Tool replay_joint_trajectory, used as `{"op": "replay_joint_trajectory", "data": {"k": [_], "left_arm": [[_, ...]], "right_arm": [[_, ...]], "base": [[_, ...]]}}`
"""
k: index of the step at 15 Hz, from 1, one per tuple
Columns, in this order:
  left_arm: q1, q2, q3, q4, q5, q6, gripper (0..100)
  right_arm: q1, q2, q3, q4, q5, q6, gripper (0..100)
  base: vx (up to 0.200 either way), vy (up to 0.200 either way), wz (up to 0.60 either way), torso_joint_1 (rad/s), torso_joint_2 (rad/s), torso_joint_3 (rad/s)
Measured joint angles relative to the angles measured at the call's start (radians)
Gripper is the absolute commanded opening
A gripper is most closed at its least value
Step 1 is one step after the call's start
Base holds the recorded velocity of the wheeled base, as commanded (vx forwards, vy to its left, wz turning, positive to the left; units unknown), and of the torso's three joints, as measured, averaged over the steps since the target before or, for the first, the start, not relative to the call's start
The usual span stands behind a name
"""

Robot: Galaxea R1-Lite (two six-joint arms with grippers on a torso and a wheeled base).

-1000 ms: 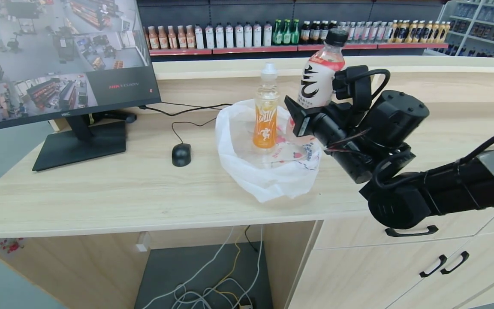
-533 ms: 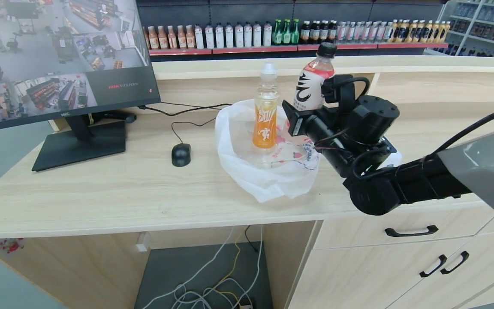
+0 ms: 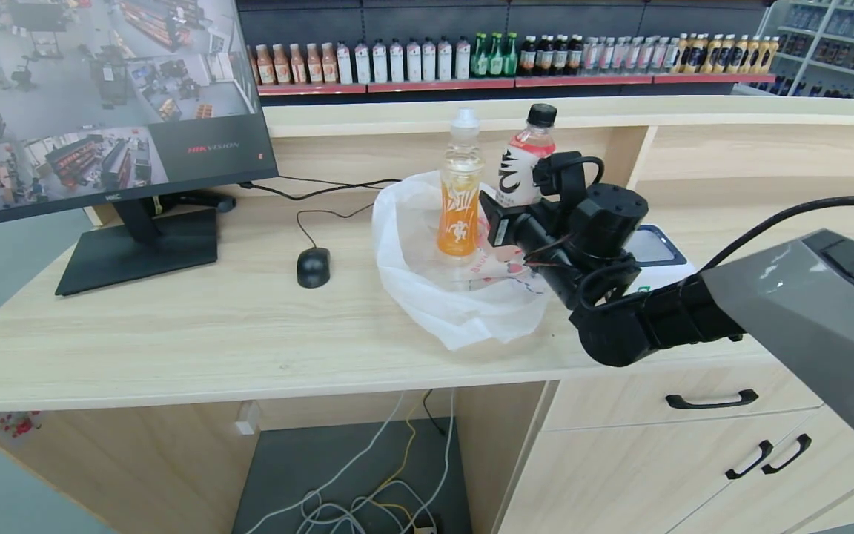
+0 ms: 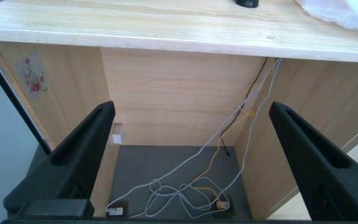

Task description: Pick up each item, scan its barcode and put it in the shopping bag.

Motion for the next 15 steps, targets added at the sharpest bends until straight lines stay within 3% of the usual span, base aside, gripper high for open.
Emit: {"op": "replay_joint_trajectory", "data": {"k": [15], "left_arm": [[0.000, 0.000, 0.000, 0.000, 0.000, 0.000, 100]], "right_arm": [[-0.024, 0.095, -0.034, 0.012, -0.003, -0.001, 0]], "base": [[0.000, 0.000, 0.00, 0.000, 0.00, 0.000]]}}
